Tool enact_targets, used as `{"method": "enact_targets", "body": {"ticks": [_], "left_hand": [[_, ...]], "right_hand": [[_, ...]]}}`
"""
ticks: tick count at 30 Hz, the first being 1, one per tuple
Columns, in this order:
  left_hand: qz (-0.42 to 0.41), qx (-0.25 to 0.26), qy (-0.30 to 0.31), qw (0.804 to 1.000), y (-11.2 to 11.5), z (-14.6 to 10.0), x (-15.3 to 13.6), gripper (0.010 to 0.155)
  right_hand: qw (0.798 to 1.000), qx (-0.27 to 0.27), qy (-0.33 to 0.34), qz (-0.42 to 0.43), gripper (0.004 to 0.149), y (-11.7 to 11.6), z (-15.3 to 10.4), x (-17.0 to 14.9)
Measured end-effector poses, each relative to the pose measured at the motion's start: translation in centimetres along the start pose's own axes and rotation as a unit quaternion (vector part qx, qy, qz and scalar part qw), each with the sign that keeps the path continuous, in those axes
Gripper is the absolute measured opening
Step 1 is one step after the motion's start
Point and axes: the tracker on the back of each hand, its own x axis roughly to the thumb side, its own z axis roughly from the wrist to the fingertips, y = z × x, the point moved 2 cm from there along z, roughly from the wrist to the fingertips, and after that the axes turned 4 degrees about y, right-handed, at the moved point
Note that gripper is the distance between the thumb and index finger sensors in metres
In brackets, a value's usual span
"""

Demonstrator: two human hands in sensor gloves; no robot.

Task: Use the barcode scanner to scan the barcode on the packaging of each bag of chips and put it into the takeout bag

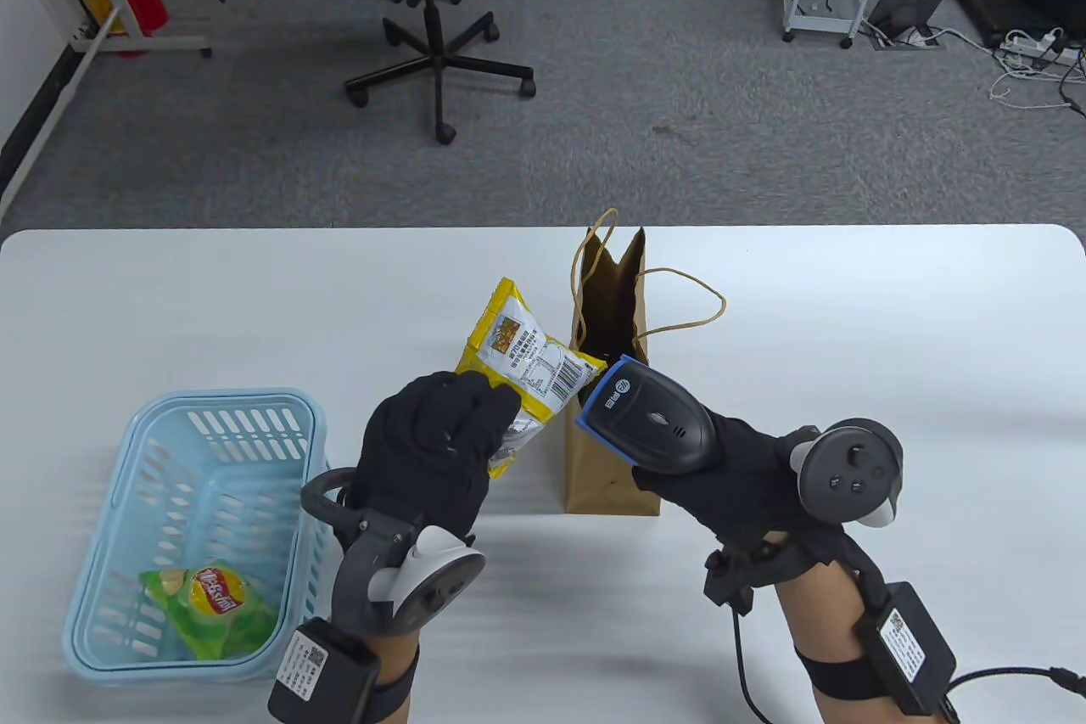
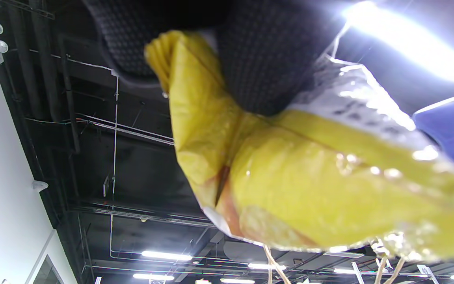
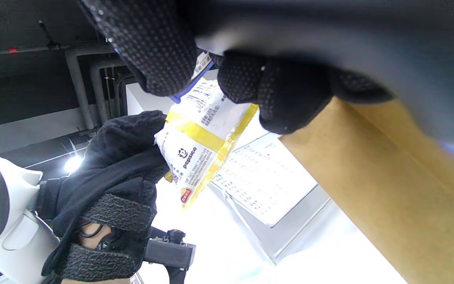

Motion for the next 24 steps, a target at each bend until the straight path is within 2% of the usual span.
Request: {"method": "enact_targets", "body": {"ticks": [9, 14, 18, 24], "left_hand": [[0.0, -0.005, 0.001, 1.0, 0.3, 0.1, 0.4, 0.034], [0.011, -0.006, 0.008, 1.0, 0.7, 0.6, 1.4, 0.034], [0.027, -0.006, 0.007, 1.0, 0.9, 2.0, 2.5, 0.035], [0.089, -0.021, -0.007, 0.996, 1.8, 5.7, 5.1, 0.035]], "right_hand": [[1.0, 0.001, 0.003, 0.006, 0.058, 0.0, 0.1, 0.1], [0.999, -0.026, 0.011, 0.015, 0.059, 1.3, -0.3, 0.7], [0.997, -0.071, 0.018, 0.03, 0.058, 3.4, -1.0, 1.0], [0.992, -0.115, 0.023, 0.048, 0.059, 5.8, -2.1, 1.0]]}}
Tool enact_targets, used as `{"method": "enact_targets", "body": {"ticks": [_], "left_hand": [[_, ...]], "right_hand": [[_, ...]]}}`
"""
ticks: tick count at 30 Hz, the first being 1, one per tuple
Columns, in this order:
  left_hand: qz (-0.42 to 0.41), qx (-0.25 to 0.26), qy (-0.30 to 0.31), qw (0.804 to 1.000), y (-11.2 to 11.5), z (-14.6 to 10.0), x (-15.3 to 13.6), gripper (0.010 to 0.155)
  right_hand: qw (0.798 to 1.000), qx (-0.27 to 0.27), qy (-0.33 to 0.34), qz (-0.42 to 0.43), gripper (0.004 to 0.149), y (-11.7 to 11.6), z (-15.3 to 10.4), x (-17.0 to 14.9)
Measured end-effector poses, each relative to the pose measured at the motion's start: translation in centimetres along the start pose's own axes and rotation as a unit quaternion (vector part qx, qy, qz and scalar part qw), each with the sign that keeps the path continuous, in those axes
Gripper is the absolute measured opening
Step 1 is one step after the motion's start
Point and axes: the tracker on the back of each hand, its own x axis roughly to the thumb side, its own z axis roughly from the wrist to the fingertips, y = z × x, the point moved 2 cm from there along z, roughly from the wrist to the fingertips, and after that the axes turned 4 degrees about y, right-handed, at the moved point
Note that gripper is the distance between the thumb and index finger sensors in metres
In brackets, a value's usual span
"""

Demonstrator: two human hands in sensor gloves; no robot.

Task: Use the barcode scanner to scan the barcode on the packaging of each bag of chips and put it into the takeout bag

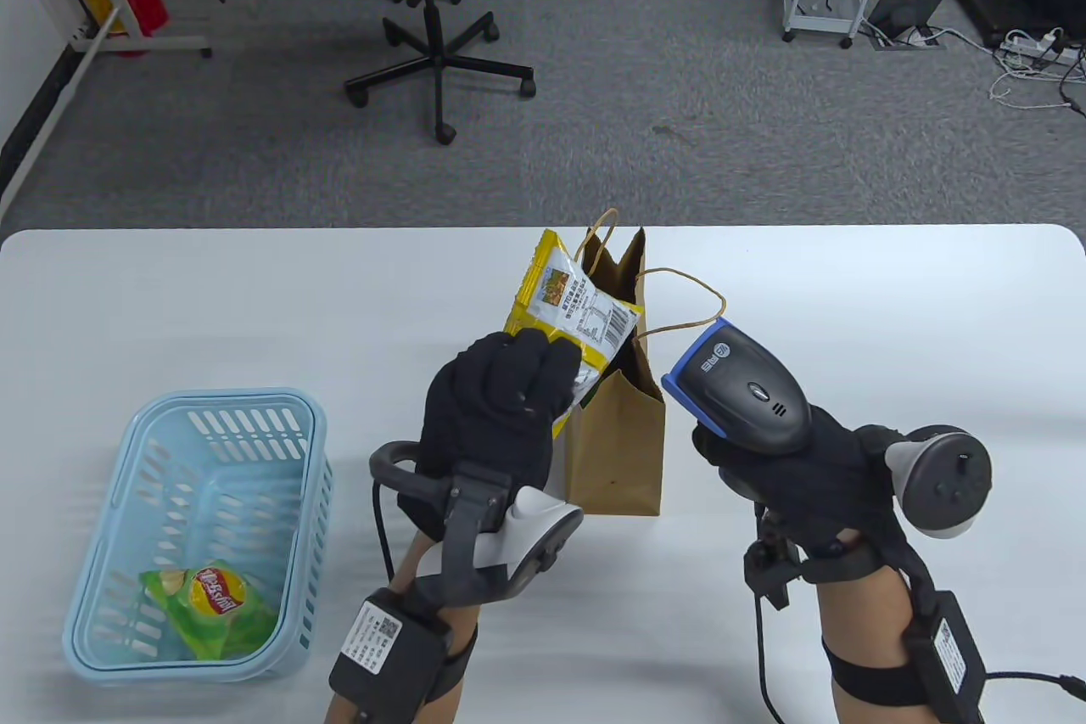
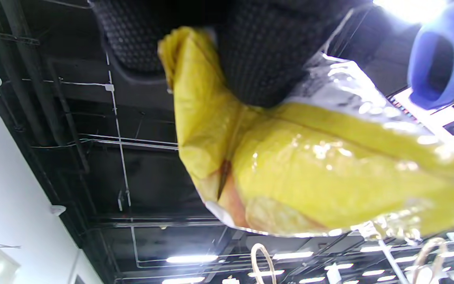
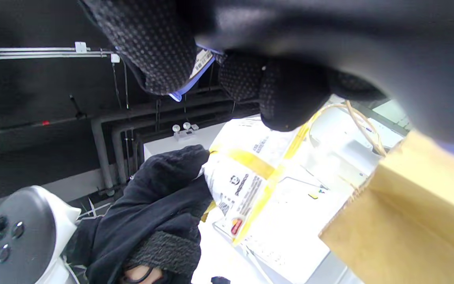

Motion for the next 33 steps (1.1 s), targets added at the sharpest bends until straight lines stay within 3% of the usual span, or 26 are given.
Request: {"method": "enact_targets", "body": {"ticks": [5, 11, 17, 26, 33], "left_hand": [[0.031, -0.041, -0.01, 0.999, 2.2, 2.4, 2.1, 0.035], [0.086, -0.071, 0.009, 0.994, 4.9, 2.9, 4.0, 0.035], [0.114, -0.108, 0.014, 0.987, 7.3, 3.3, 4.1, 0.035], [0.149, -0.134, 0.062, 0.978, 8.8, 3.0, 5.8, 0.035], [0.139, -0.19, 0.095, 0.967, 9.7, 2.7, 6.2, 0.038]], "right_hand": [[1.0, -0.018, 0.008, 0.012, 0.059, 1.2, -0.4, 0.5], [0.999, -0.028, 0.016, 0.027, 0.059, 2.2, -0.6, 0.8], [0.998, -0.039, 0.019, 0.037, 0.059, 2.9, -0.8, 0.8], [0.998, -0.045, 0.016, 0.037, 0.059, 3.2, -0.7, 0.8], [0.998, -0.045, 0.016, 0.037, 0.059, 3.2, -0.8, 0.8]]}}
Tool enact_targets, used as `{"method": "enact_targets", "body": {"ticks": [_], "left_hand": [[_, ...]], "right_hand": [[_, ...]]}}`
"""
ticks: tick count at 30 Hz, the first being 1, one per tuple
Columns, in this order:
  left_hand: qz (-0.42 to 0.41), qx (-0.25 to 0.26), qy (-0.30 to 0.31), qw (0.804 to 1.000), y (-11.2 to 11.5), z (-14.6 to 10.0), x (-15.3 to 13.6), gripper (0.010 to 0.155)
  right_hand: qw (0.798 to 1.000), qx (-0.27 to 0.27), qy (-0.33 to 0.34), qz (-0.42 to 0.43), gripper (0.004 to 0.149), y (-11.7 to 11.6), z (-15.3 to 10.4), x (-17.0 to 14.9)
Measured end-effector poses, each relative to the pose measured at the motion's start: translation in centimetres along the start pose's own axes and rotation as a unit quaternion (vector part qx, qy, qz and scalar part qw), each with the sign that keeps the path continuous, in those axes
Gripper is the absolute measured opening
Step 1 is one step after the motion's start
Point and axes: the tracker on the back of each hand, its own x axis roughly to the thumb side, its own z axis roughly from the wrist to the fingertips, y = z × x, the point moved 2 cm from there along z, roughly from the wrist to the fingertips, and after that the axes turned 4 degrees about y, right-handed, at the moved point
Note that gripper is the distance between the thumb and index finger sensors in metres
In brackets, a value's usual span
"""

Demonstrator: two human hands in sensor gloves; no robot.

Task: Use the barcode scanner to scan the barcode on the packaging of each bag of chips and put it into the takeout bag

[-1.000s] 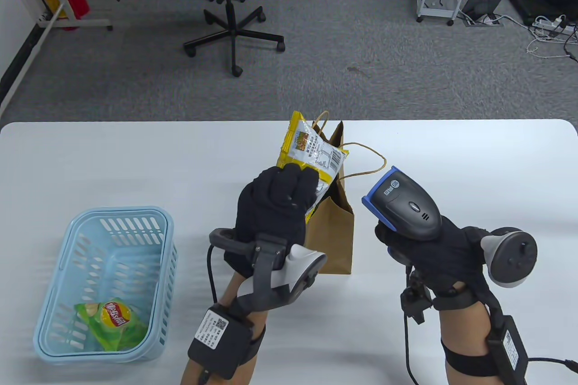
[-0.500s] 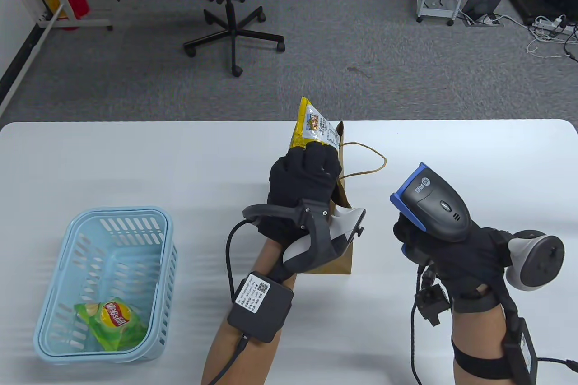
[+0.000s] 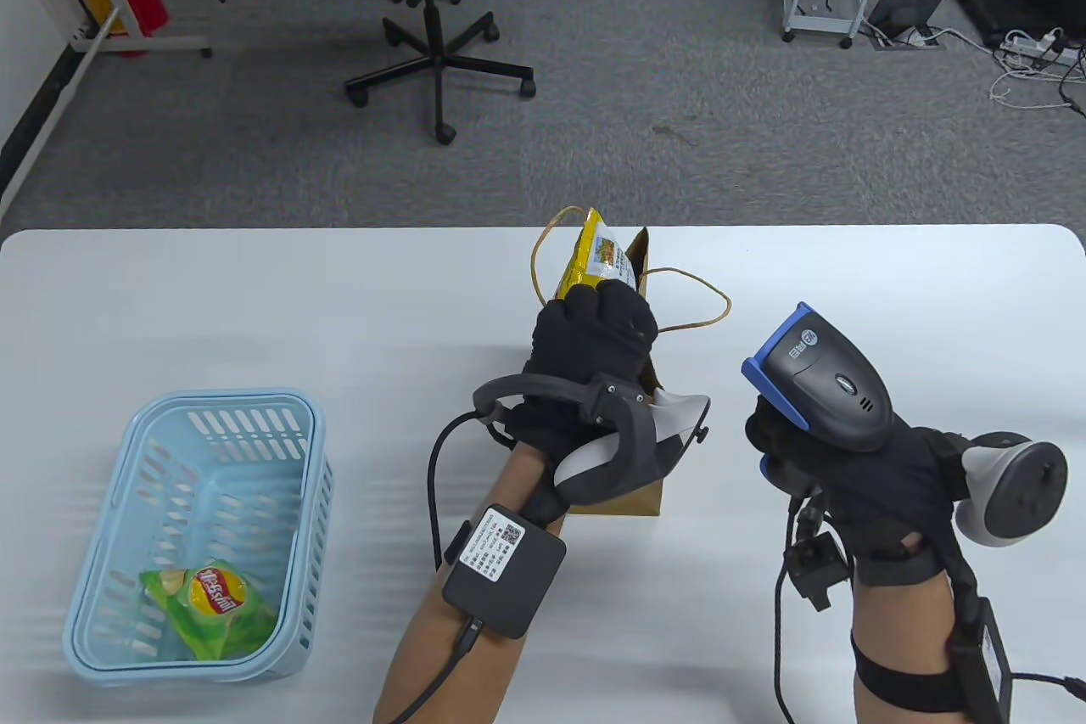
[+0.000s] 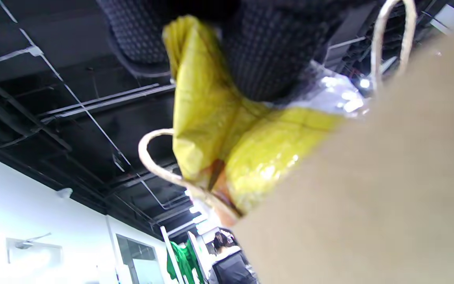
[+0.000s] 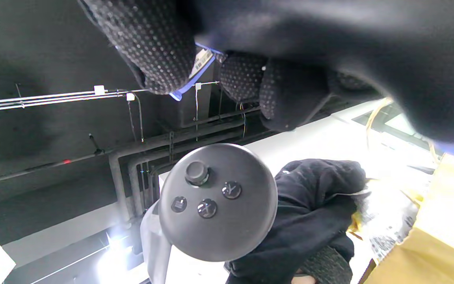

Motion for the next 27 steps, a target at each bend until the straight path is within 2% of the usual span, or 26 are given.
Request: {"method": "enact_targets", "body": {"ticks": [4, 9, 14, 16, 18, 21, 23, 27], "left_hand": [[-0.021, -0.059, 0.016, 0.998, 0.3, -0.1, -0.2, 0.044], [-0.042, -0.077, 0.013, 0.996, -1.3, -0.9, -2.1, 0.053], [-0.071, -0.104, -0.025, 0.992, -3.0, -3.0, -7.0, 0.054], [-0.076, -0.136, -0.05, 0.986, -2.6, -4.1, -9.4, 0.054], [-0.068, -0.185, -0.089, 0.976, -1.0, -5.6, -12.5, 0.054], [-0.057, -0.277, -0.14, 0.949, 2.3, -7.8, -16.2, 0.056], [-0.072, -0.351, -0.172, 0.918, 4.9, -9.7, -18.5, 0.058], [-0.136, -0.48, -0.219, 0.838, 10.8, -14.5, -21.8, 0.061]], "right_hand": [[1.0, 0.002, -0.001, -0.002, 0.059, 0.0, 0.0, 0.0], [1.0, -0.001, -0.002, -0.004, 0.059, 0.2, 0.0, 0.0], [1.0, -0.001, -0.008, -0.008, 0.059, 0.2, 0.0, -0.2], [1.0, 0.0, -0.01, -0.01, 0.059, 0.0, 0.1, -0.3], [1.0, 0.003, -0.014, -0.013, 0.059, -0.3, 0.2, -0.5], [1.0, 0.009, -0.019, -0.02, 0.059, -0.7, 0.3, -0.8], [0.999, 0.013, -0.023, -0.025, 0.059, -1.0, 0.3, -1.1], [0.999, 0.015, -0.03, -0.03, 0.059, -1.2, 0.4, -1.5]]}}
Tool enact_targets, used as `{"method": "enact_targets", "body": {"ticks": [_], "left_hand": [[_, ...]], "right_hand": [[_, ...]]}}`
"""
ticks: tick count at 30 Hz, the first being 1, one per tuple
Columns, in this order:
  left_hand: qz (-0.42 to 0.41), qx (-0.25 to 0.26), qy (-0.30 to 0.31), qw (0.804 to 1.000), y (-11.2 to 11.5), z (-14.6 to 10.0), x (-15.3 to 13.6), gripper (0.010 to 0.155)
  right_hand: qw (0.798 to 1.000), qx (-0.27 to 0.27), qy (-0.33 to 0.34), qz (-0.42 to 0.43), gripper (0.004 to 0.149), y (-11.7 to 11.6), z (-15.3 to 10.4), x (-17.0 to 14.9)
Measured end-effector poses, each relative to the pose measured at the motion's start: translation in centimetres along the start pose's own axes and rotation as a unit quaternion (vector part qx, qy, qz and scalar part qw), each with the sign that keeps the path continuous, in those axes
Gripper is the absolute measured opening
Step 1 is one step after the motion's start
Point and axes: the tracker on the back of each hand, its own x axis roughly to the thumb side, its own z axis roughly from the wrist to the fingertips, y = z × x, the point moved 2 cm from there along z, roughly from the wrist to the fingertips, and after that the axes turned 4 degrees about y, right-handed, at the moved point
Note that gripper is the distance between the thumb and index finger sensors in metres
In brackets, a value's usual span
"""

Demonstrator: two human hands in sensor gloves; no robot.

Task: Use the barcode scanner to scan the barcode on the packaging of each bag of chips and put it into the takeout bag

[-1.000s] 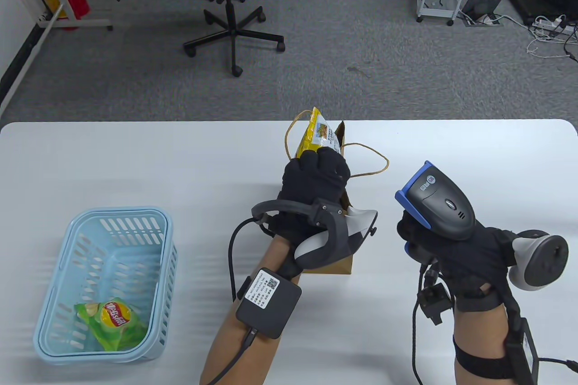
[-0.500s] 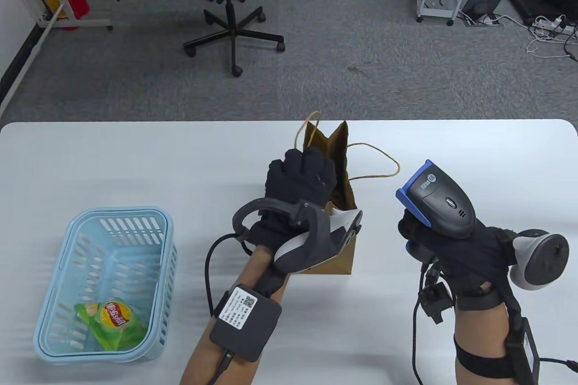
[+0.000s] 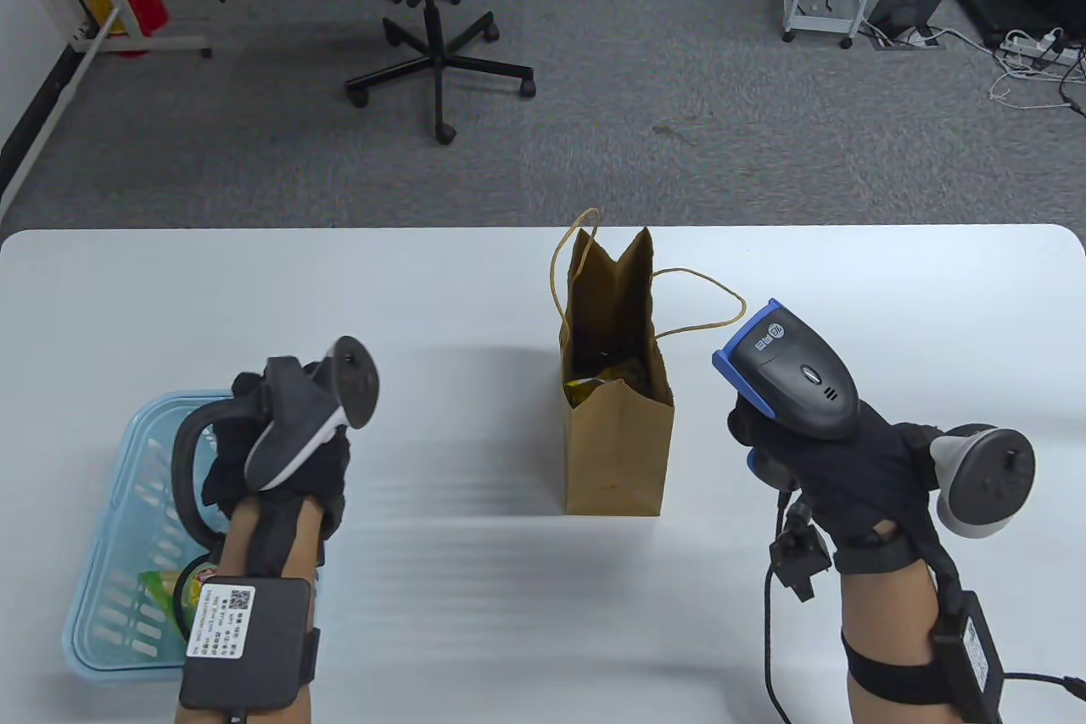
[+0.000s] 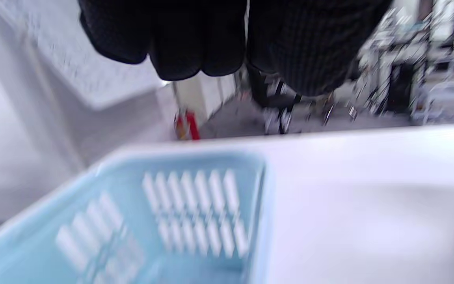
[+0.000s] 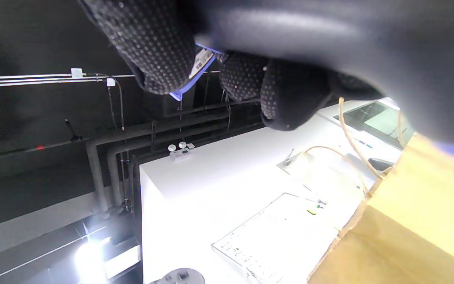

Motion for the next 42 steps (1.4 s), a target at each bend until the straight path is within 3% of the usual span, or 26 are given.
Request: {"method": "enact_targets", "body": {"ticks": [5, 7, 9, 16, 21, 33, 39, 42], "left_hand": [[0.002, -0.169, -0.052, 0.984, 6.5, 2.6, -4.0, 0.069], [0.002, -0.199, -0.057, 0.978, 8.6, 3.2, -4.6, 0.07], [0.045, -0.26, -0.072, 0.962, 10.9, 3.7, -5.0, 0.073], [0.058, -0.337, -0.07, 0.937, 14.8, 4.6, -5.6, 0.089], [0.028, -0.364, -0.061, 0.929, 16.0, 5.1, -5.9, 0.095], [0.068, -0.4, -0.074, 0.911, 18.6, 6.2, -5.7, 0.1], [0.087, -0.372, -0.076, 0.921, 18.8, 6.5, -5.7, 0.093], [0.078, -0.352, -0.068, 0.93, 17.9, 6.6, -5.5, 0.089]], "right_hand": [[1.0, 0.001, -0.01, -0.005, 0.059, -0.2, 0.2, -0.7], [1.0, 0.005, -0.011, -0.007, 0.059, -0.4, 0.2, -0.9], [1.0, 0.012, -0.016, -0.011, 0.059, -0.7, 0.3, -1.2], [0.999, 0.024, -0.023, -0.022, 0.059, -1.5, 0.5, -1.9], [0.999, 0.02, -0.021, -0.017, 0.059, -1.1, 0.5, -1.9], [1.0, 0.001, -0.026, -0.007, 0.059, 0.3, 0.4, -2.3], [1.0, -0.003, -0.028, -0.002, 0.059, 0.4, 0.4, -2.3], [1.0, -0.001, -0.026, -0.002, 0.059, 0.3, 0.4, -2.4]]}}
